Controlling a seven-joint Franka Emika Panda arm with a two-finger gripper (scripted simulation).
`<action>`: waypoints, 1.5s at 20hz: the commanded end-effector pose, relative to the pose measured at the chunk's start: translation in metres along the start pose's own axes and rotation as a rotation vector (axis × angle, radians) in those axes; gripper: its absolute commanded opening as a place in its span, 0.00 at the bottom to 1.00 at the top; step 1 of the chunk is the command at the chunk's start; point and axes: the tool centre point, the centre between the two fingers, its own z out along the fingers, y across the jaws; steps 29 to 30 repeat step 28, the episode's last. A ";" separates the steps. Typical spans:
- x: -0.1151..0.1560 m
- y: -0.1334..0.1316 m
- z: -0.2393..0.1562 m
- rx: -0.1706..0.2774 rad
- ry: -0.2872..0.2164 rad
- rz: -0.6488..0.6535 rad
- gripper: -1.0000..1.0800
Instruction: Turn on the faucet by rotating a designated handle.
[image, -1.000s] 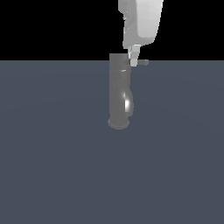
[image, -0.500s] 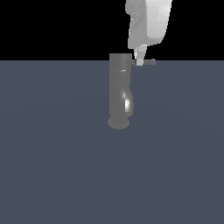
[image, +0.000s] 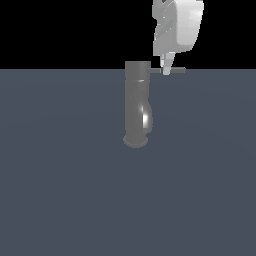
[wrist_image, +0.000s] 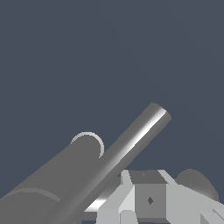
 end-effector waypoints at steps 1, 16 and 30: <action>0.010 -0.006 0.000 0.004 0.002 0.008 0.00; 0.041 -0.032 0.000 0.004 0.003 0.019 0.00; 0.063 -0.050 0.000 0.004 0.003 0.027 0.00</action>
